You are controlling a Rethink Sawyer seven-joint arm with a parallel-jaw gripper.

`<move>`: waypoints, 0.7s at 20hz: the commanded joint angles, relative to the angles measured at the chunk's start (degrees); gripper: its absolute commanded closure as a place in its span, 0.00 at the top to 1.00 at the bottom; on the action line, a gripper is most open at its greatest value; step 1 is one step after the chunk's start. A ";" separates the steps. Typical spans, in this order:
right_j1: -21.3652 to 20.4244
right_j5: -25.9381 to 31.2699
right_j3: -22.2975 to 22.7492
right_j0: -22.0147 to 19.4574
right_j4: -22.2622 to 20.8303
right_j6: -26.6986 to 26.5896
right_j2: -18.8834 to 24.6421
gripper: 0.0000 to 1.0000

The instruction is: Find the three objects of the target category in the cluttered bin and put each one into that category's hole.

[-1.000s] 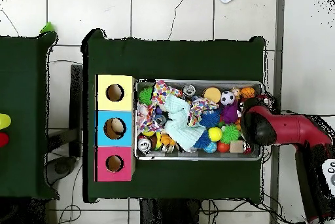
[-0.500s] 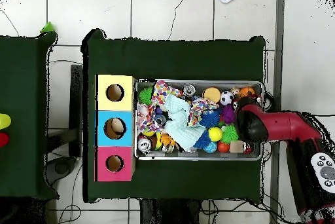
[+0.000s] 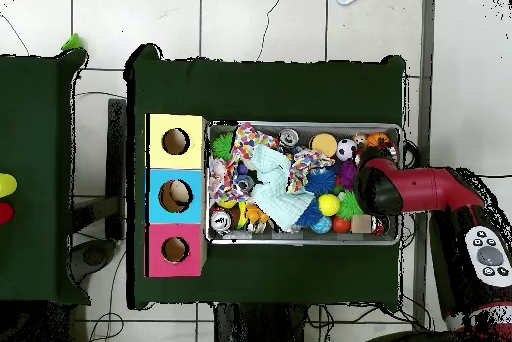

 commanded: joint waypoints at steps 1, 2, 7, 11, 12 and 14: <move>6.51 -2.66 -2.04 1.89 -4.69 1.35 -2.27 1.00; 6.04 -2.36 -1.56 2.03 -4.76 0.44 -2.08 1.00; 5.29 -2.71 -0.13 2.26 -1.44 3.22 -2.18 1.00; 3.91 -2.48 1.31 3.27 -0.08 4.96 -3.15 1.00; 3.52 -2.54 1.75 3.68 0.56 6.04 -3.63 1.00; 2.89 -2.73 2.50 4.65 1.67 8.07 -4.81 1.00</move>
